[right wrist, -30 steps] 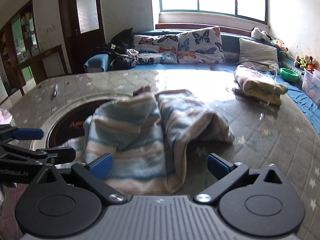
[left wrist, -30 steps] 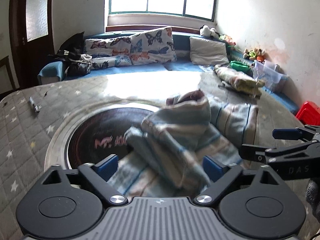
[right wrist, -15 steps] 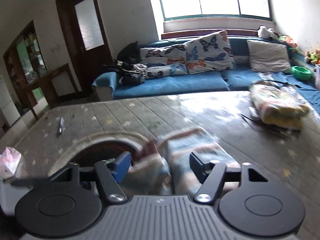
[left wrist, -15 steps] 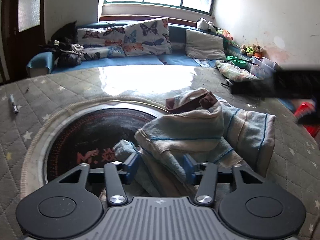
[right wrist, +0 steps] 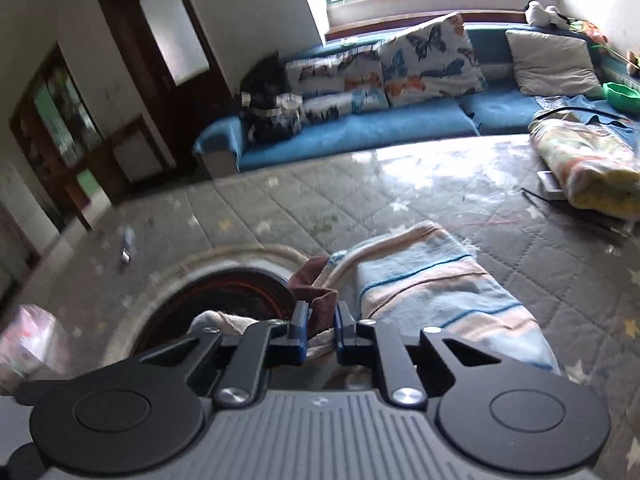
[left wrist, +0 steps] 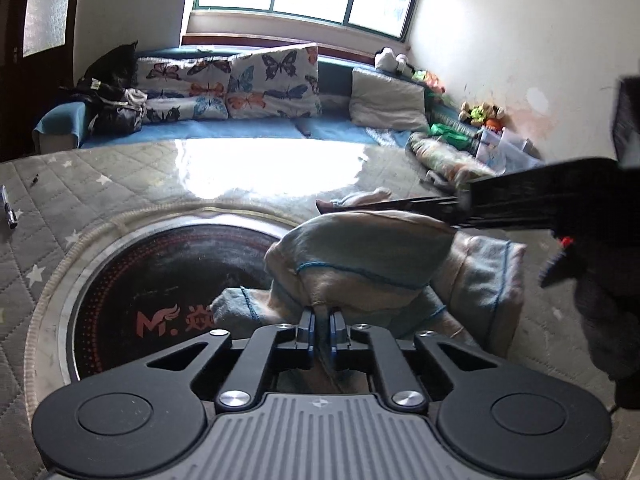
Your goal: Fold clothes
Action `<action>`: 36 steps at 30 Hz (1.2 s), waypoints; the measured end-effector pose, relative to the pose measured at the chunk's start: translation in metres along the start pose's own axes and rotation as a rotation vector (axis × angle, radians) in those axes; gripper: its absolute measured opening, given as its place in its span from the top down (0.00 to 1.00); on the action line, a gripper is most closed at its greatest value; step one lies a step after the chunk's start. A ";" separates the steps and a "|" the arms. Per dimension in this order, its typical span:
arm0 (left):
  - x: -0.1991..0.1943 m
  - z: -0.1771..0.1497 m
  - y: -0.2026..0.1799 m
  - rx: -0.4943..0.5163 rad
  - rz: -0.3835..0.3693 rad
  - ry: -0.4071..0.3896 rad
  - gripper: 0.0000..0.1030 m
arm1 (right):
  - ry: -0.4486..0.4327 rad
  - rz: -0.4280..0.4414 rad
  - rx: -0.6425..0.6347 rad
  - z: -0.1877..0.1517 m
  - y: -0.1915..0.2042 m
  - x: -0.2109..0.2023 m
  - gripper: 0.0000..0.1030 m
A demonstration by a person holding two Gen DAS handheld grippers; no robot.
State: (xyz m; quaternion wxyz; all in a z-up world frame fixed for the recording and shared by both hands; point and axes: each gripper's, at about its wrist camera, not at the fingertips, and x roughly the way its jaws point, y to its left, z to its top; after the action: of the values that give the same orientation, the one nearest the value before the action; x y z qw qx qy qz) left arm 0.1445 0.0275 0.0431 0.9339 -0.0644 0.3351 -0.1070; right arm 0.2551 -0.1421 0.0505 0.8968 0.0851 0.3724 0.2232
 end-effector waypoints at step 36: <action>-0.064 -0.119 -0.051 0.134 -0.271 0.158 0.95 | -0.052 -0.173 -0.229 -0.025 -0.019 -0.055 0.54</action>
State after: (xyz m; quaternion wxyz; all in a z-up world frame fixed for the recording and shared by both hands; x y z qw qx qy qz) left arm 0.0116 -0.0119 0.0007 0.8837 -0.0381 0.3879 -0.2590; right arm 0.2091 -0.1845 0.0617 0.9259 -0.0444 0.3270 0.1837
